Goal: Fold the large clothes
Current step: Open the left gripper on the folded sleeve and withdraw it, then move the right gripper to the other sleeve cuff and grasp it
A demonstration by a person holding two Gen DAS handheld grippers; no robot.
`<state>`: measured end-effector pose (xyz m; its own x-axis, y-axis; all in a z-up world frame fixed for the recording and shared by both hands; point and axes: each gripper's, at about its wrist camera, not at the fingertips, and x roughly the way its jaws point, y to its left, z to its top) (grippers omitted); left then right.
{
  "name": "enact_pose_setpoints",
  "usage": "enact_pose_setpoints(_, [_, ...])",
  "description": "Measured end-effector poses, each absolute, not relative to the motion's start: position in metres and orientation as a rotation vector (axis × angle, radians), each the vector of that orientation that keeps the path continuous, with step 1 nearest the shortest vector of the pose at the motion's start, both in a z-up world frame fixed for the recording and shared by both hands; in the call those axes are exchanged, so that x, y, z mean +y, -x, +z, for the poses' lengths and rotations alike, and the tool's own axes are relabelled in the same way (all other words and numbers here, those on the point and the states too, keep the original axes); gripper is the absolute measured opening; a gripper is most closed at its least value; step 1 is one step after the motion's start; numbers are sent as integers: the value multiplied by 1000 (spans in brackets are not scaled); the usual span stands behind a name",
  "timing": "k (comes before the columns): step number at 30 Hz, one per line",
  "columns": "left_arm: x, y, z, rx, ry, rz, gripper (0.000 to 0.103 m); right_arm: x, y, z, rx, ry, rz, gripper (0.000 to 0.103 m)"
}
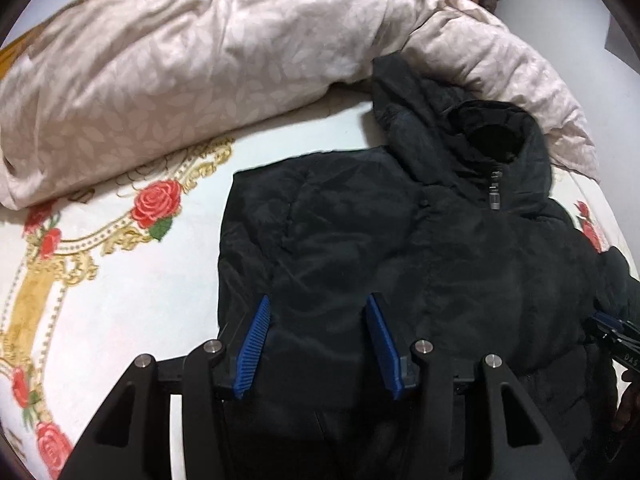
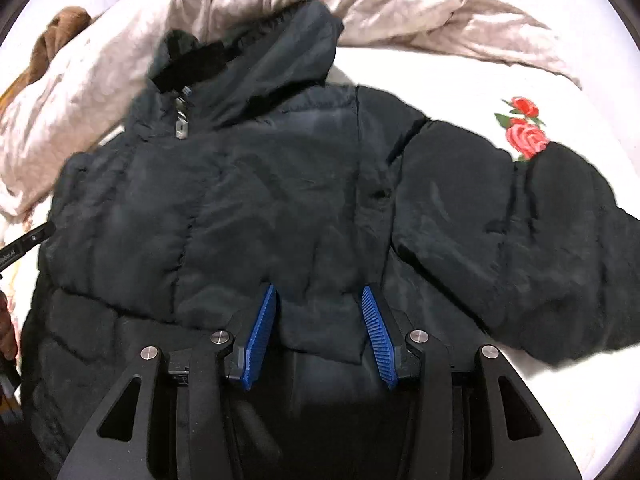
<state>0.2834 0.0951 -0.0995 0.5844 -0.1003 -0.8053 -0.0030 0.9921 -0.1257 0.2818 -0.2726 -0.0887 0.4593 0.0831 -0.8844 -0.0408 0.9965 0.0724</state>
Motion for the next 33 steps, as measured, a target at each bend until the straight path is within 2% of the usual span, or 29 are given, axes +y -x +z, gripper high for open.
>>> enact_pose_setpoints(9, [65, -181, -50, 916, 131, -130, 53, -290, -174, -29, 991, -138, 54, 47])
enact_pose_setpoints(15, [33, -129, -30, 927, 124, -199, 58, -305, -112, -12, 964, -224, 50, 48])
enact_pose_setpoints(18, [18, -110, -20, 920, 115, -233, 61, -317, -89, -3, 946, -251, 32, 55])
enact_pose_setpoints(22, [3, -100, -13, 918, 102, -266, 66, -339, -72, 6, 927, -286, -2, 56])
enact_pose_setpoints(33, [-24, -135, -13, 905, 49, -269, 66, -416, -87, -3, 887, -387, -173, 58])
